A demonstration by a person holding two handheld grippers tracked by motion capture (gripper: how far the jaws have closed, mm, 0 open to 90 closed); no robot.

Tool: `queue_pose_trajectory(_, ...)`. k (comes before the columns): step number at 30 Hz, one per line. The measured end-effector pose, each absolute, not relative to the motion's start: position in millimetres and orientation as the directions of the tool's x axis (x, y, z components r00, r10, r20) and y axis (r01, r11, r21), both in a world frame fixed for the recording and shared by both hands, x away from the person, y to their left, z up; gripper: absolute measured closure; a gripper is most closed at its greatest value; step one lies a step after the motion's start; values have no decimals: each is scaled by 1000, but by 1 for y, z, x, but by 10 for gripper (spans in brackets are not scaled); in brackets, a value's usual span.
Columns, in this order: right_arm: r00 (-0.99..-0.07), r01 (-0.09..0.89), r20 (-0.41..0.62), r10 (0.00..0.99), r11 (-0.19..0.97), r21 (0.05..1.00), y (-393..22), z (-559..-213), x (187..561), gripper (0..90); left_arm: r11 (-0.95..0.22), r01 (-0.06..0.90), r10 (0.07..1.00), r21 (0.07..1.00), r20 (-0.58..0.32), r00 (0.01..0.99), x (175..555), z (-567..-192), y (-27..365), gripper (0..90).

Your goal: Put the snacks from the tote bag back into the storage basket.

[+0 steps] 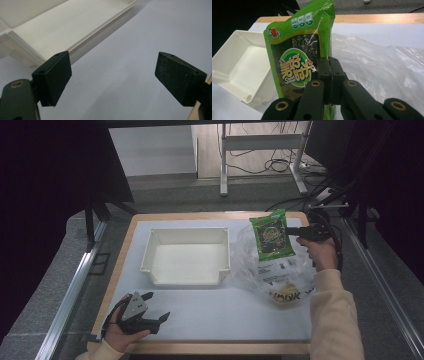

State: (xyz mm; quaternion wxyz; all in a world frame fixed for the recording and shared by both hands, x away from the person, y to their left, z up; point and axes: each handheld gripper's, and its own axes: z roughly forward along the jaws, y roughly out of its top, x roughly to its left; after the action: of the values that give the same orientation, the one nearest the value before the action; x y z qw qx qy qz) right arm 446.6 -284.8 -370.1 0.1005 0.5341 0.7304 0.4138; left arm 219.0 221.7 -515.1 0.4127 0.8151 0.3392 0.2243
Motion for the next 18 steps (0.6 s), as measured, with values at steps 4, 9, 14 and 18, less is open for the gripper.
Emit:
queue_pose_trajectory(4,-418,690,295,859,90,718,-280,-365,446,898,-430,368,738,824,86,669,219,-515,221,140)
queue_pose_trajectory(9,-431,684,291,854,99,723,-274,-363,446,898,-431,368,737,824,87,670,219,-515,221,139)
queue_pose_trajectory(14,-443,679,295,847,101,727,-269,-363,447,898,-432,368,737,823,87,671,219,-515,221,139)
queue_pose_trajectory(18,-464,672,296,835,114,732,-264,-363,448,898,-431,370,737,823,85,670,219,-516,221,140)
